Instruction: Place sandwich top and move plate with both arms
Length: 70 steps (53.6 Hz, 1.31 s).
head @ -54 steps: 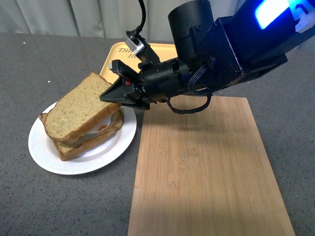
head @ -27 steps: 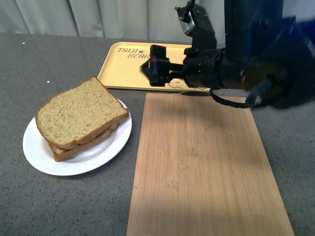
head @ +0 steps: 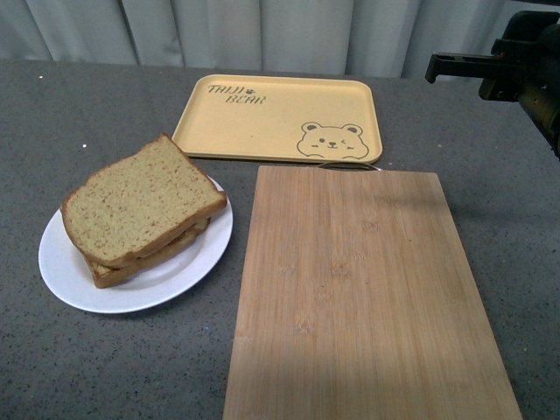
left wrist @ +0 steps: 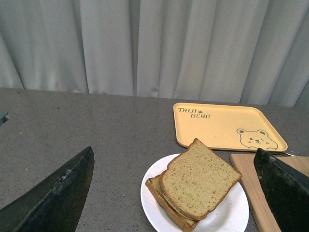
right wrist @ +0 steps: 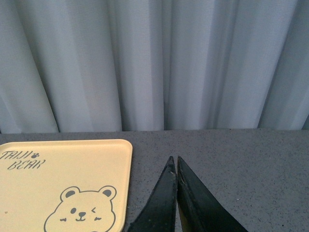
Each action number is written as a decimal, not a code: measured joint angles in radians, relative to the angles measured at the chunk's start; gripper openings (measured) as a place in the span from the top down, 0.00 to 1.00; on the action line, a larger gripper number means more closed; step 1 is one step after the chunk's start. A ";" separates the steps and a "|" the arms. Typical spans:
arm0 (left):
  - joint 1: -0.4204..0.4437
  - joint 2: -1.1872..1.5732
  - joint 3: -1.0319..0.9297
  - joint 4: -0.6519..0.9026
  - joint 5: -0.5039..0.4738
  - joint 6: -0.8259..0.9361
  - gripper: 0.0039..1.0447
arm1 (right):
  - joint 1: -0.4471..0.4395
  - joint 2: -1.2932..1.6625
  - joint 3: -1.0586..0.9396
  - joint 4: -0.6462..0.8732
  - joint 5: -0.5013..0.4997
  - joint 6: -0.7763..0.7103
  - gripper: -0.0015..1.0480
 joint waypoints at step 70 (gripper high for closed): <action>0.000 -0.003 0.000 -0.001 0.000 0.001 0.06 | -0.295 -1.503 -0.650 -0.871 -0.325 -0.028 0.99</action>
